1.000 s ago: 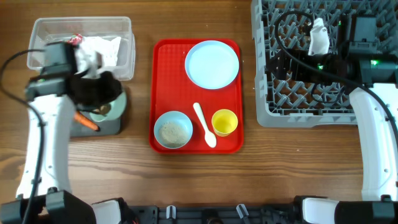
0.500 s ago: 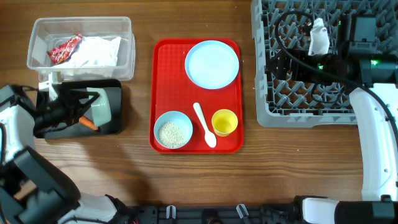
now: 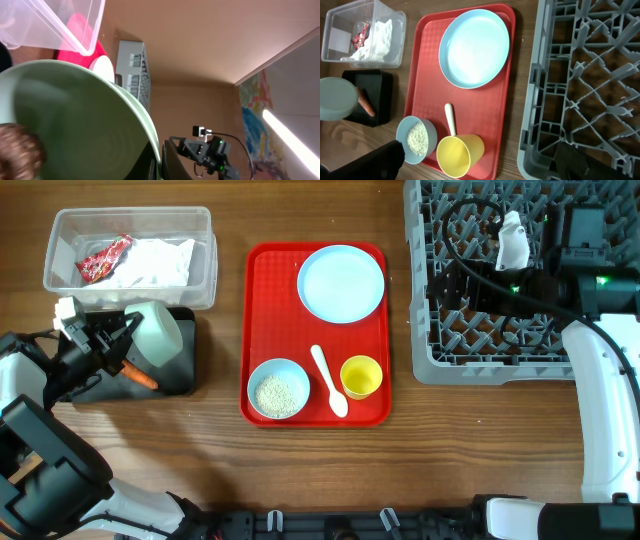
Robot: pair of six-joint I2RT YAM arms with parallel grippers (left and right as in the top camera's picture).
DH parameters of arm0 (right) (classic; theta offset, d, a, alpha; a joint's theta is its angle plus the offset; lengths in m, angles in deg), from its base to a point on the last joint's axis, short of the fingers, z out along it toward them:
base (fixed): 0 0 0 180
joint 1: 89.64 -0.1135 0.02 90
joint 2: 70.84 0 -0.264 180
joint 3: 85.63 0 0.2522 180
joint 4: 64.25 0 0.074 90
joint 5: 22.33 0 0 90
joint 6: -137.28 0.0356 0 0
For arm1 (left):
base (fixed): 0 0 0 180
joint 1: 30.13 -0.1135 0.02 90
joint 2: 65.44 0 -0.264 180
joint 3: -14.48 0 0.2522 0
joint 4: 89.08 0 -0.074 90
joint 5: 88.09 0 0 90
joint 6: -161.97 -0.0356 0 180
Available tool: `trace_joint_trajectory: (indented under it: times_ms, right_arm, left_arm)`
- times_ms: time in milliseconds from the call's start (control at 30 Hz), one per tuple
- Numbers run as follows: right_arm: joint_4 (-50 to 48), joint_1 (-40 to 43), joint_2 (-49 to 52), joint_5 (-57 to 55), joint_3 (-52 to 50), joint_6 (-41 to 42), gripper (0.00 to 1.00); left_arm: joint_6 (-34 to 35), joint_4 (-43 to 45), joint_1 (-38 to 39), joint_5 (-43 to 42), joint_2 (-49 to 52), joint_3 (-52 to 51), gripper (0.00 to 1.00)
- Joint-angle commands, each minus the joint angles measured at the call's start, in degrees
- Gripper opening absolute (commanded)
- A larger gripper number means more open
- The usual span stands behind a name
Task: Sort waste into correct bins and load items into the dishwasher rack
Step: 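Tip the green bowl over the black tray to dump the brown food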
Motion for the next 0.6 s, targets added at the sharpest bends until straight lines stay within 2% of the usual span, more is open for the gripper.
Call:
trace_joint_trajectory:
  times_ms: [0, 300, 567]
  right_arm:
    - [0.2, 0.0, 0.2, -0.4, 1.0, 0.7, 1.00]
    - [0.4, 0.0, 0.2, -0.4, 1.0, 0.6, 1.00]
    - [0.4, 0.0, 0.2, -0.4, 1.0, 0.8, 1.00]
  left_arm:
    - [0.3, -1.1, -0.3, -3.1, 0.3, -0.3, 0.04]
    - [3.7, -1.8, -0.3, -3.1, -0.3, -0.3, 0.04]
    - [2.5, 2.4, -0.2, -2.7, -3.1, -0.2, 0.04]
